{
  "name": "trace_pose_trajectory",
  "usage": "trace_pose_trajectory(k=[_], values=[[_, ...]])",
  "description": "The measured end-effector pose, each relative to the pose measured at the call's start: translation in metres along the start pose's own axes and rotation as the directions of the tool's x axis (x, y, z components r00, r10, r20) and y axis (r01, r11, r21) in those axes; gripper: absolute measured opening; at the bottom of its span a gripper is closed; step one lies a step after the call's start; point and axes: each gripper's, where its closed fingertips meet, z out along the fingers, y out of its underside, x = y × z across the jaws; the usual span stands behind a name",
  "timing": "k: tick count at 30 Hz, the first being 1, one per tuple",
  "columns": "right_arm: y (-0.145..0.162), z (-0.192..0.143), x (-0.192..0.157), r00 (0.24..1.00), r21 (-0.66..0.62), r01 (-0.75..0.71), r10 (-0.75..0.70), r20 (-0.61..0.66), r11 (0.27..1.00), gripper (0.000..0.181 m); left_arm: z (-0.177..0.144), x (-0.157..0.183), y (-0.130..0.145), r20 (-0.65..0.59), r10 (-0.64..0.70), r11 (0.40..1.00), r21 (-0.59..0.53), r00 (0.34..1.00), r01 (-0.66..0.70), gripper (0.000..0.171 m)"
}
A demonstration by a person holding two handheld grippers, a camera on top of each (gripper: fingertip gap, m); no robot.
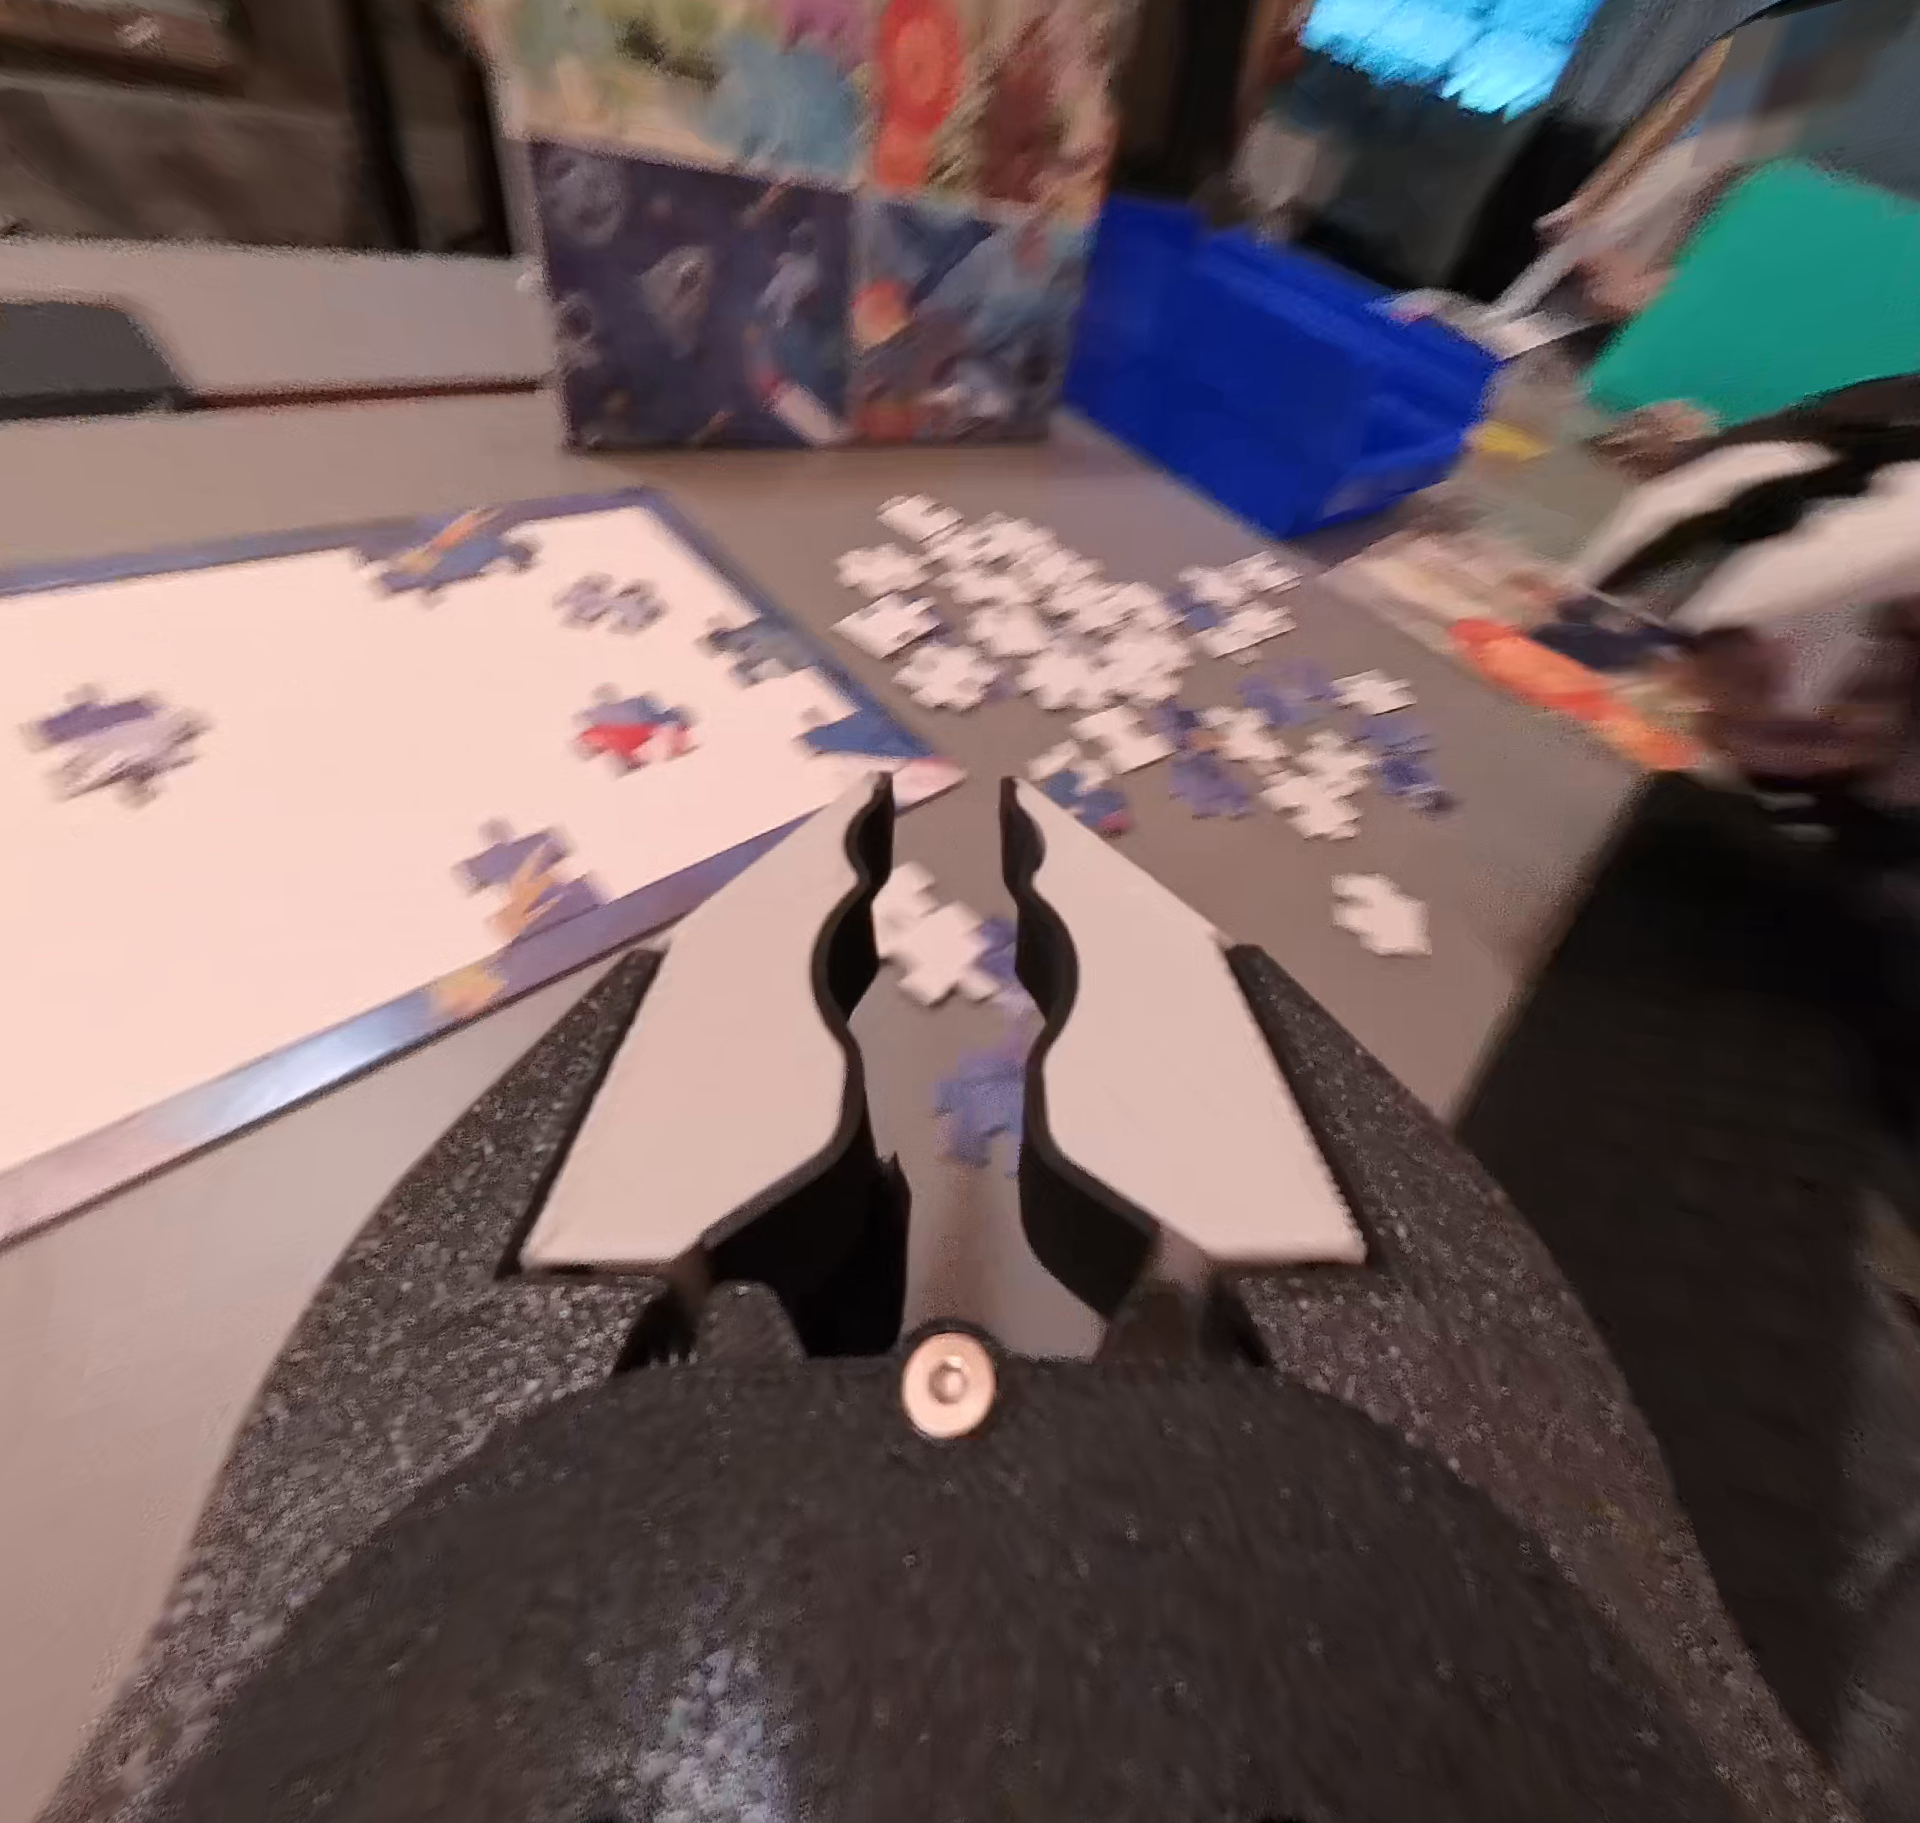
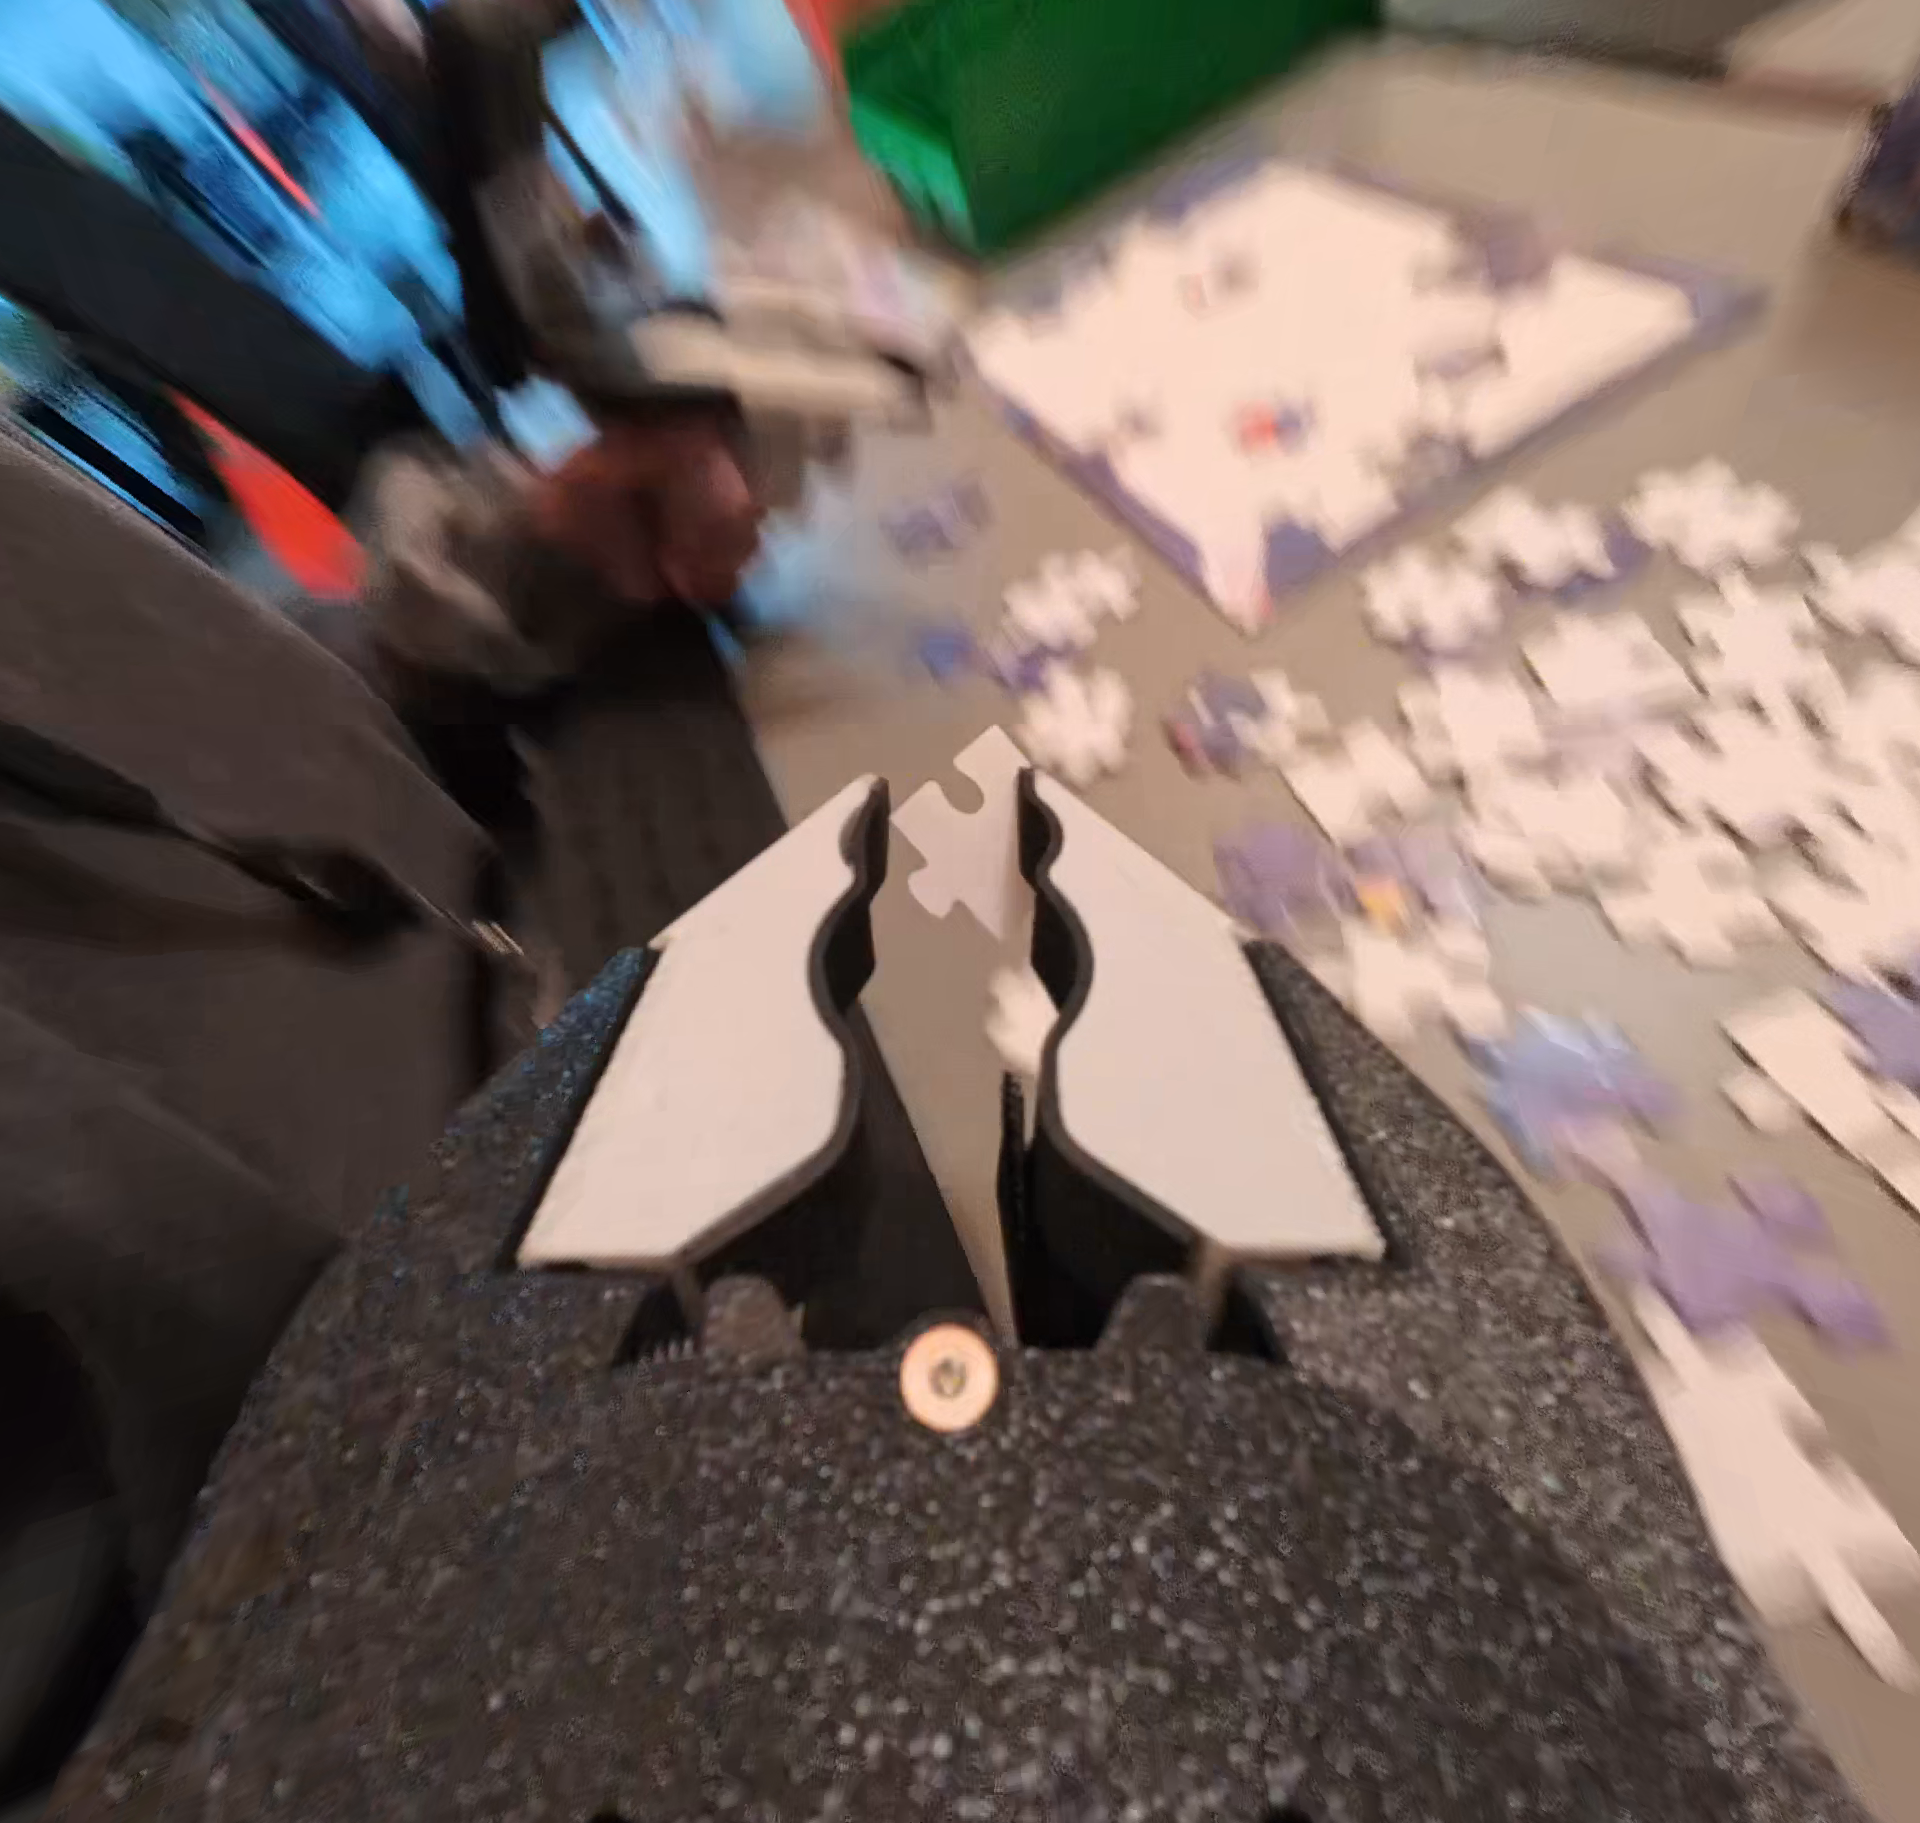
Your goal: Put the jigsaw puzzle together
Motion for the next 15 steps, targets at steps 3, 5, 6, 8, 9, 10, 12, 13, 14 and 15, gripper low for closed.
trace_pose_trajectory(k=[3, 5, 6, 8, 9, 10, 12, 13, 14, 15], values=[[-0.064, 0.003, -0.031, 0.939, 0.317, -0.201, 0.091, 0.331, 0.927, 0.024, -0.012, 0.052, -0.026, -0.294, -0.051, 0.987, 0.129, 0.954, 0.093, 0.02], [-0.085, 0.011, -0.047, 0.852, 0.36, -0.316, 0.095, 0.515, 0.878, 0.024, -0.02, 0.078, -0.036, -0.499, -0.183, 0.96, 0.097, 0.847, 0.264, 0.027], [-0.093, 0.019, -0.053, 0.812, 0.357, -0.353, 0.093, 0.577, 0.865, 0.024, -0.022, 0.087, -0.037, -0.569, -0.251, 0.941, 0.047, 0.783, 0.336, 0.036], [-0.107, 0.033, -0.068, 0.721, 0.337, -0.416, 0.082, 0.688, 0.845, 0.024, -0.028, 0.107, -0.039, -0.694, -0.351, 0.901, -0.067, 0.628, 0.429, 0.048], [-0.114, 0.04, -0.075, 0.671, 0.315, -0.447, 0.081, 0.737, 0.838, 0.024, -0.03, 0.112, -0.042, -0.726, -0.381, 0.88, -0.095, 0.573, 0.464, 0.048], [-0.118, 0.048, -0.082, 0.625, 0.287, -0.465, 0.081, 0.777, 0.838, 0.024, -0.031, 0.113, -0.046, -0.74, -0.398, 0.861, -0.096, 0.543, 0.5, 0.048], [-0.124, 0.063, -0.093, 0.56, 0.239, -0.486, 0.09, 0.823, 0.841, 0.024, -0.034, 0.108, -0.055, -0.759, -0.418, 0.822, -0.082, 0.5, 0.563, 0.047], [-0.124, 0.072, -0.096, 0.542, 0.211, -0.486, 0.103, 0.834, 0.848, 0.024, -0.037, 0.103, -0.058, -0.767, -0.425, 0.803, -0.076, 0.48, 0.591, 0.046], [-0.124, 0.081, -0.1, 0.526, 0.187, -0.487, 0.116, 0.842, 0.853, 0.024, -0.041, 0.098, -0.063, -0.779, -0.426, 0.786, -0.066, 0.461, 0.615, 0.046], [-0.124, 0.088, -0.102, 0.51, 0.164, -0.492, 0.129, 0.851, 0.855, 0.024, -0.047, 0.093, -0.069, -0.796, -0.421, 0.763, -0.053, 0.434, 0.644, 0.043]])
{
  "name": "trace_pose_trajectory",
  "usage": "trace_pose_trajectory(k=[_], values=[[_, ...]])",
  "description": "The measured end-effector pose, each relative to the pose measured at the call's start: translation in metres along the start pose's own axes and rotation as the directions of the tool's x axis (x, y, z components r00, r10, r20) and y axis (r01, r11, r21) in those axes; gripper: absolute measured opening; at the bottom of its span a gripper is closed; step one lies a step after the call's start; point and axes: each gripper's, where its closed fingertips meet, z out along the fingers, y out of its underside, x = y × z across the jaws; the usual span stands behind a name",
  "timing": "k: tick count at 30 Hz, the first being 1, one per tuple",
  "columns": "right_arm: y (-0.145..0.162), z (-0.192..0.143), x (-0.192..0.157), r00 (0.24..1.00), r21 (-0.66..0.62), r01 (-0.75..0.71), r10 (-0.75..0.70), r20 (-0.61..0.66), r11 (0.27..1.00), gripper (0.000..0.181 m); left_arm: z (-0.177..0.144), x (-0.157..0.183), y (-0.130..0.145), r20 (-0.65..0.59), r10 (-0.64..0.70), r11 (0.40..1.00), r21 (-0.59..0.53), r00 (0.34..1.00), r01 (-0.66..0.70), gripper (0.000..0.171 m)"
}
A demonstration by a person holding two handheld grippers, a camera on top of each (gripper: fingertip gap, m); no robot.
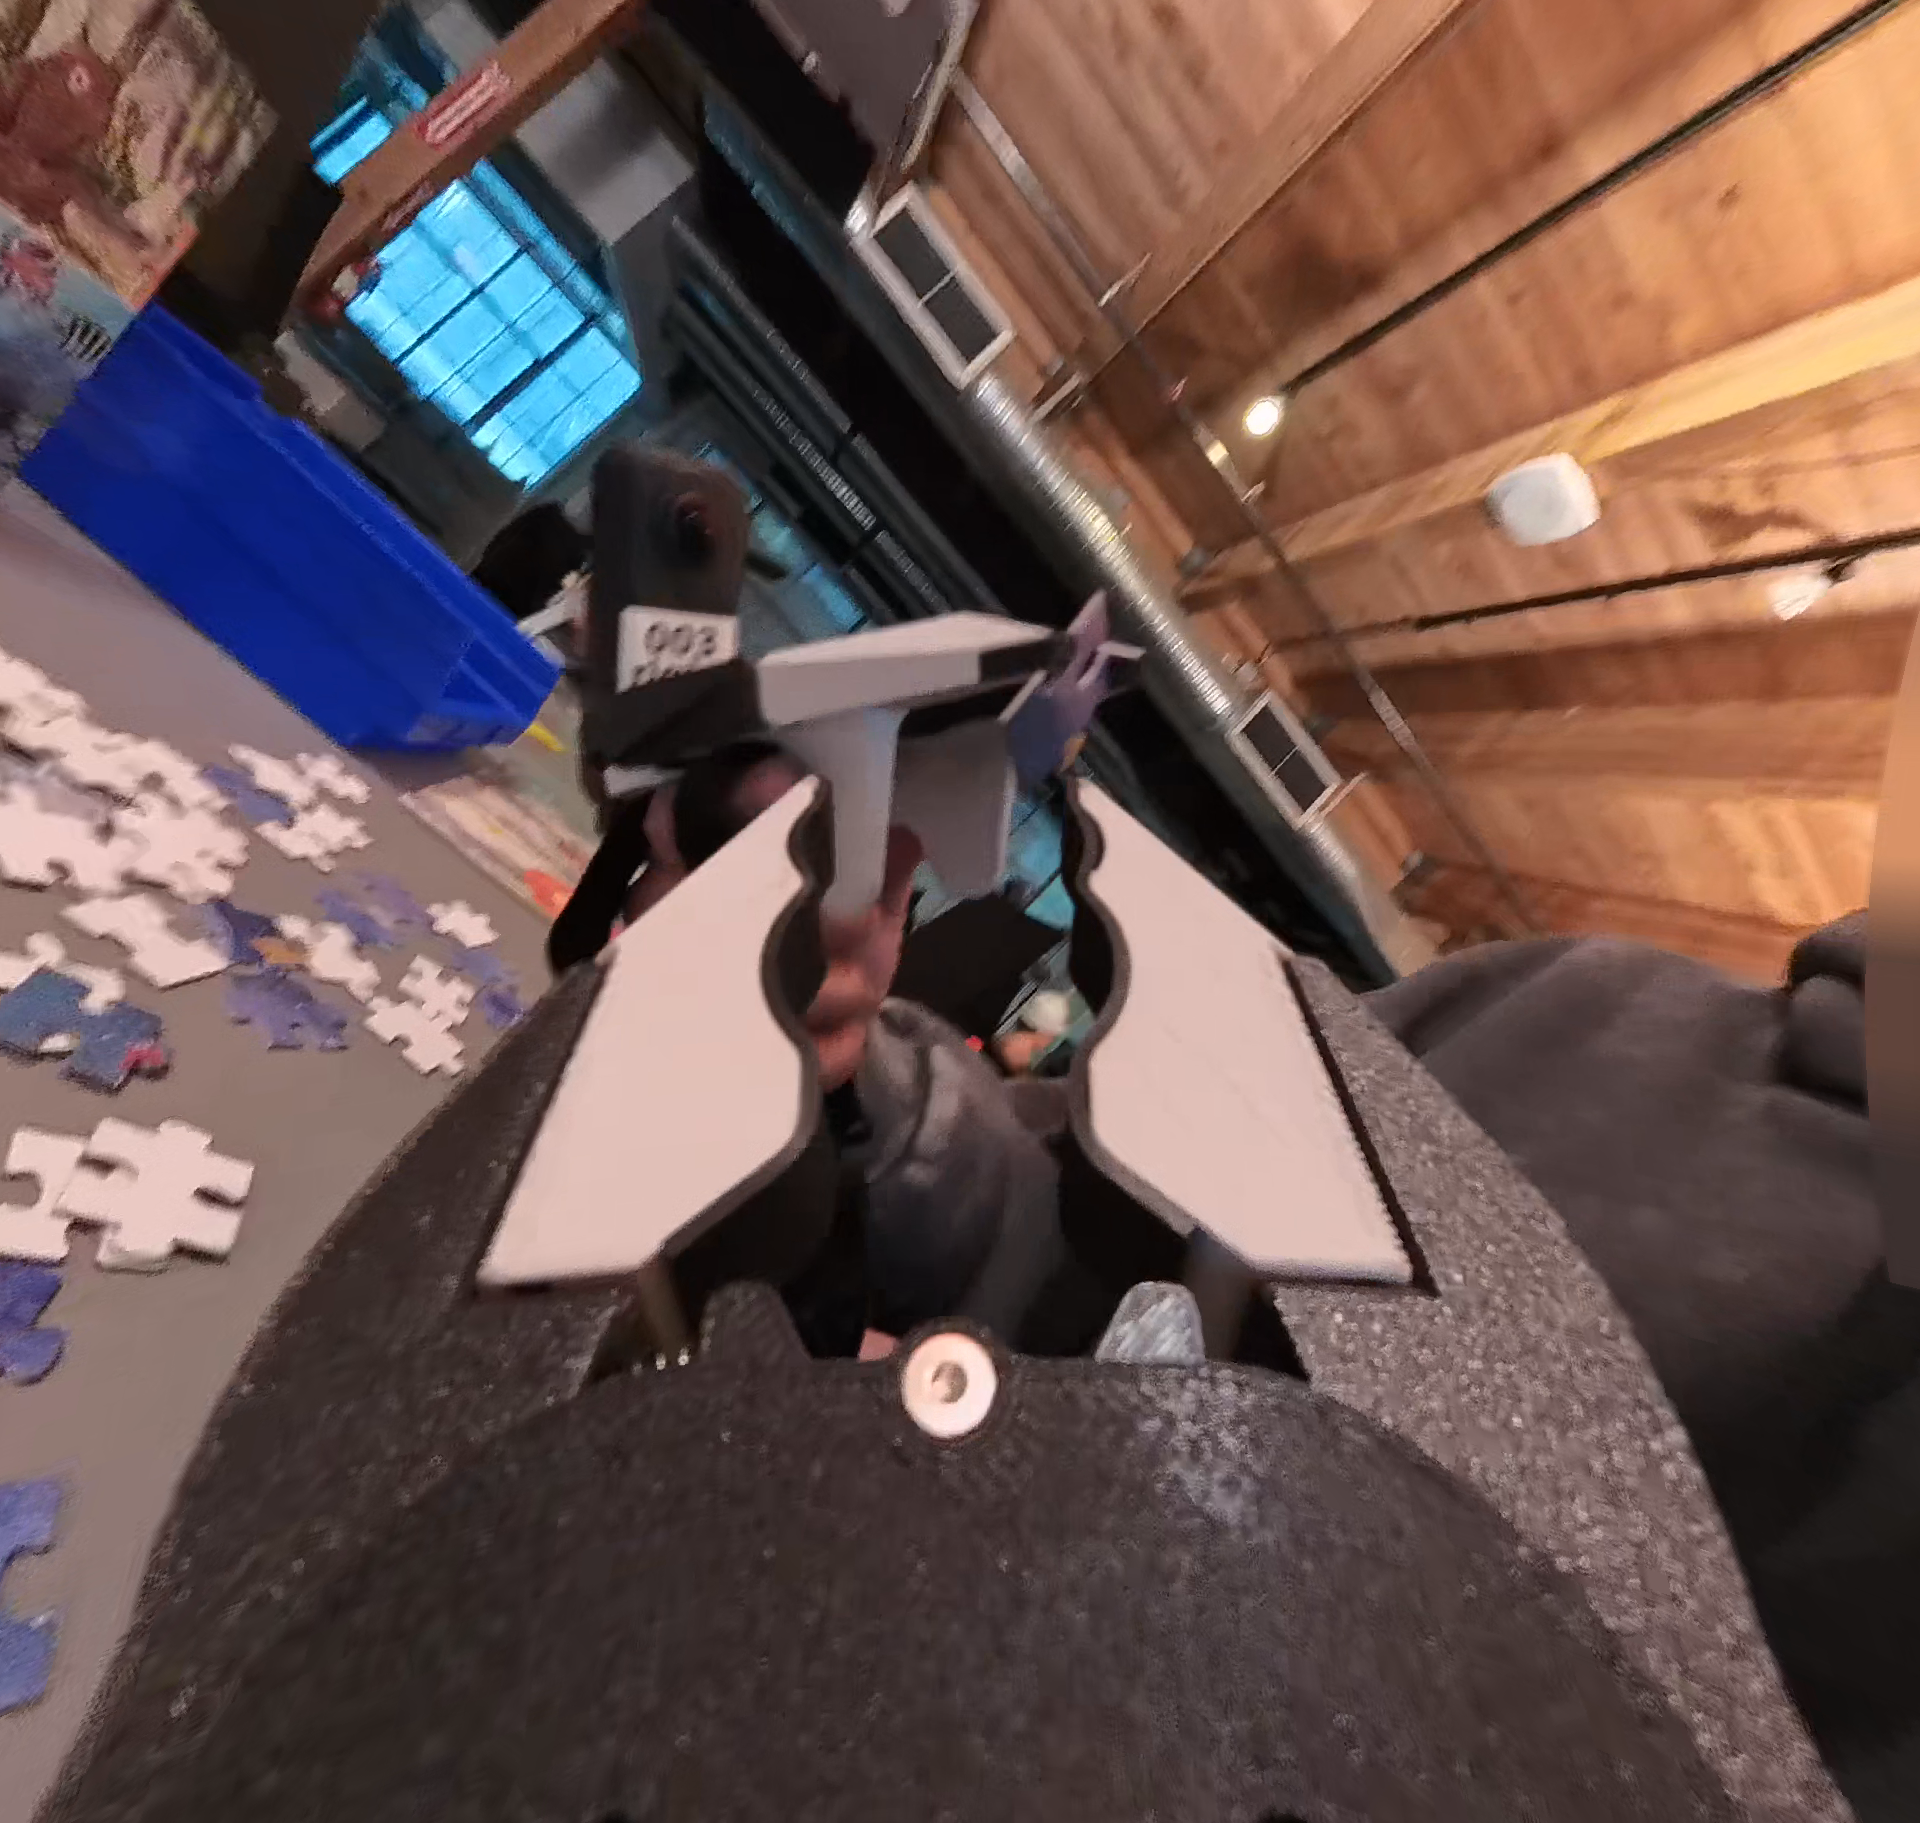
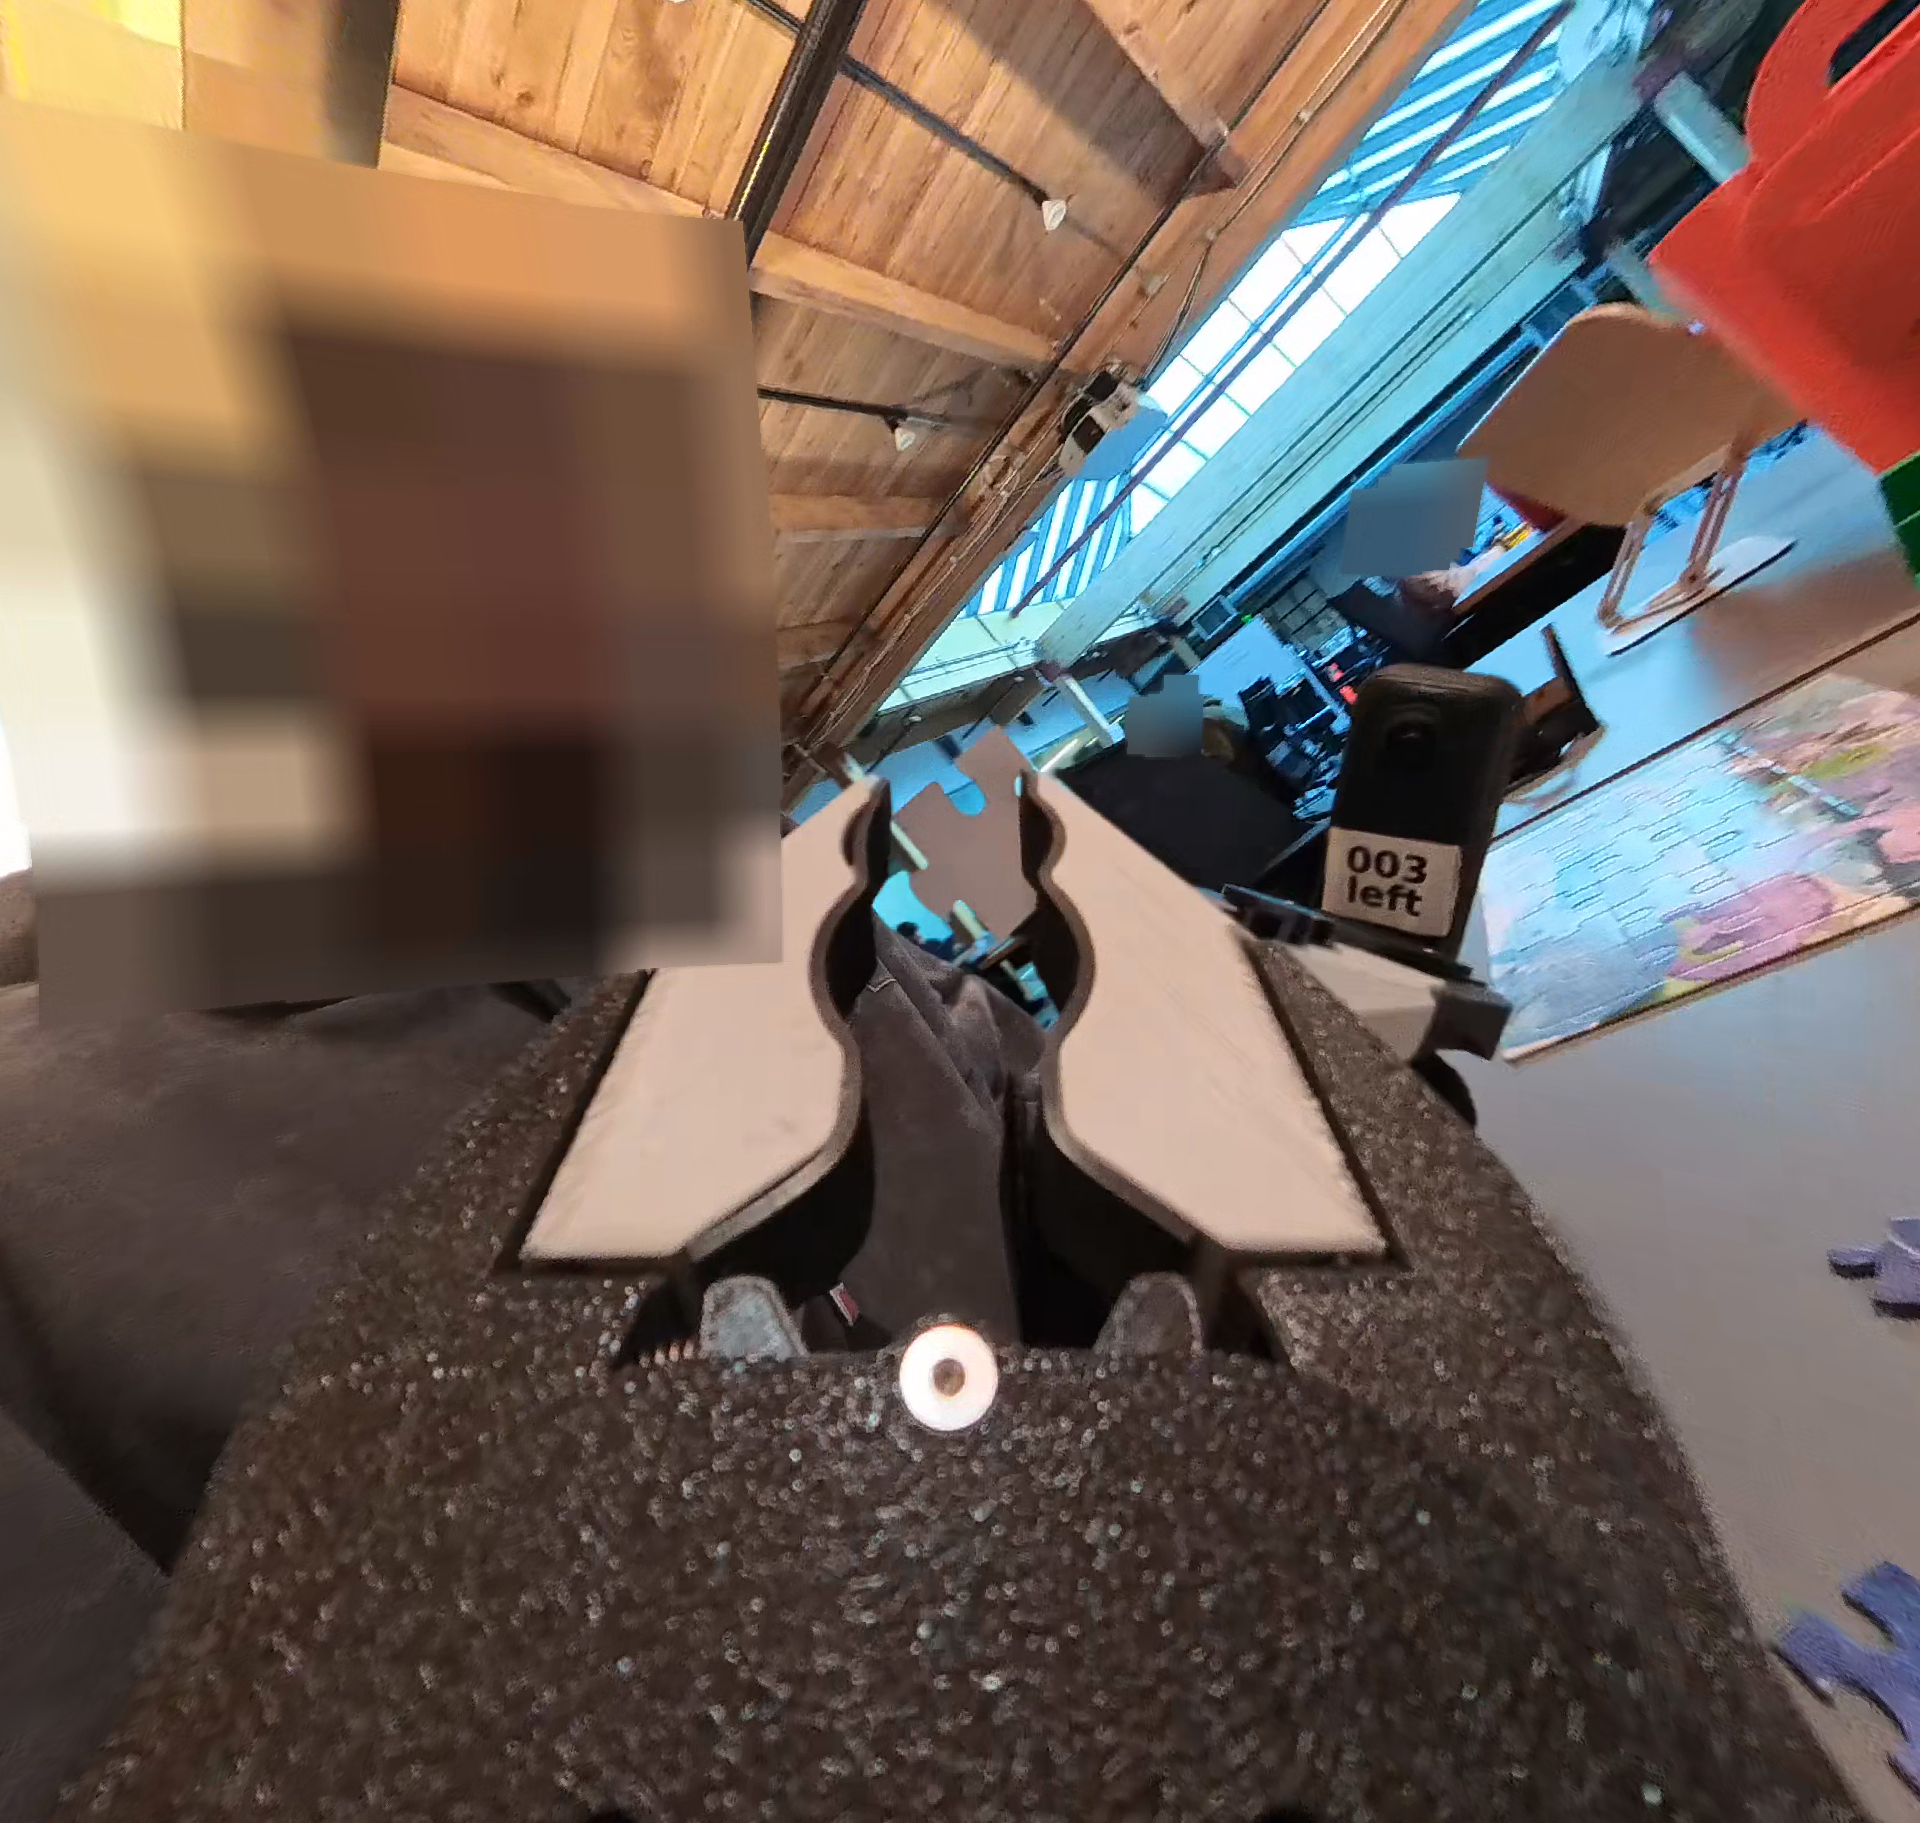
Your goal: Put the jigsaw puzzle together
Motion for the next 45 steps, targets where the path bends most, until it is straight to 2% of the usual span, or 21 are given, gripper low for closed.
trace_pose_trajectory(k=[2, 4, 8, 12, 14, 16, 19, 20, 22, 25, 27, 29, 31, 32, 35, 37, 42, 45], values=[[0.002, 0.007, 0.01, 0.999, -0.004, -0.037, 0.037, 0.002, 0.999, 0.024, -0.009, 0.012, -0.014, -0.073, -0.015, 0.998, 0.067, 0.997, 0.02, 0.032], [0.004, 0.01, 0.023, 0.998, -0.015, -0.06, 0.059, -0.027, 0.998, 0.024, -0.016, 0.009, -0.021, -0.057, -0.01, 0.994, 0.104, 0.998, 0.016, 0.011], [-0.007, 0.005, 0.036, 0.993, 0.032, -0.109, 0.11, -0.041, 0.994, 0.02, -0.024, 0.007, -0.028, -0.072, -0.036, 0.99, 0.135, 0.997, 0.045, 0.001], [-0.031, -0.013, 0.058, 0.963, 0.013, -0.076, 0.077, -0.257, 0.997, 0.025, -0.032, -0.008, -0.035, 0.006, -0.038, 0.985, 0.168, 0.999, 0.037, 0.001], [-0.043, -0.018, 0.07, 0.899, -0.11, -0.038, -0.014, -0.437, 0.993, 0.025, -0.044, -0.025, -0.044, 0.142, -0.004, 0.984, 0.179, 0.99, -0.022, 0.001], [-0.051, -0.021, 0.08, 0.802, -0.301, -0.035, -0.153, -0.577, 0.953, 0.027, -0.071, -0.049, -0.059, 0.34, 0.029, 0.979, 0.179, 0.94, -0.095, 0.0], [-0.054, -0.029, 0.11, 0.64, -0.559, -0.074, -0.39, -0.662, 0.826, 0.03, -0.127, -0.094, -0.077, 0.641, 0.011, 0.976, 0.159, 0.767, -0.146, 0.001], [-0.054, -0.03, 0.126, 0.602, -0.612, -0.066, -0.457, -0.654, 0.788, 0.029, -0.138, -0.103, -0.079, 0.677, -0.028, 0.976, 0.178, 0.735, -0.127, 0.0], [-0.045, -0.029, 0.163, 0.609, -0.647, -0.03, -0.5, -0.616, 0.762, 0.021, -0.147, -0.116, -0.08, 0.699, -0.11, 0.974, 0.218, 0.706, -0.064, 0.001], [-0.023, -0.033, 0.217, 0.701, -0.551, -0.07, -0.352, -0.62, 0.832, 0.019, -0.149, -0.134, -0.079, 0.754, -0.123, 0.981, 0.191, 0.645, -0.036, 0.001], [-0.02, -0.037, 0.237, 0.719, -0.453, -0.071, -0.269, -0.641, 0.888, 0.017, -0.149, -0.143, -0.083, 0.766, -0.147, 0.979, 0.202, 0.625, -0.017, 0.001], [-0.016, -0.044, 0.242, 0.719, -0.428, -0.087, -0.241, -0.652, 0.899, 0.017, -0.152, -0.158, -0.084, 0.801, -0.17, 0.979, 0.203, 0.574, 0.007, 0.001], [-0.011, -0.059, 0.248, 0.657, -0.502, -0.066, -0.341, -0.672, 0.863, 0.009, -0.151, -0.172, -0.078, 0.83, -0.176, 0.983, 0.177, 0.529, 0.05, 0.001], [-0.008, -0.066, 0.251, 0.621, -0.554, -0.058, -0.404, -0.672, 0.831, 0.0, -0.152, -0.179, -0.076, 0.848, -0.171, 0.985, 0.162, 0.502, 0.062, 0.001], [0.005, -0.078, 0.258, 0.547, -0.707, -0.069, -0.566, -0.617, 0.704, 0.0, -0.151, -0.19, -0.072, 0.881, -0.15, 0.989, 0.13, 0.449, 0.075, 0.001], [0.008, -0.077, 0.262, 0.518, -0.764, -0.056, -0.635, -0.573, 0.643, 0.0, -0.147, -0.191, -0.072, 0.883, -0.154, 0.988, 0.133, 0.444, 0.08, 0.001], [0.01, -0.065, 0.266, 0.524, -0.767, -0.047, -0.638, -0.565, 0.64, 0.0, -0.147, -0.187, -0.074, 0.91, -0.081, 0.996, 0.062, 0.406, 0.06, 0.001], [0.018, -0.064, 0.267, 0.543, -0.77, -0.064, -0.625, -0.561, 0.635, 0.0, -0.152, -0.183, -0.076, 0.918, 0.042, 0.994, -0.078, 0.394, 0.077, 0.001]])
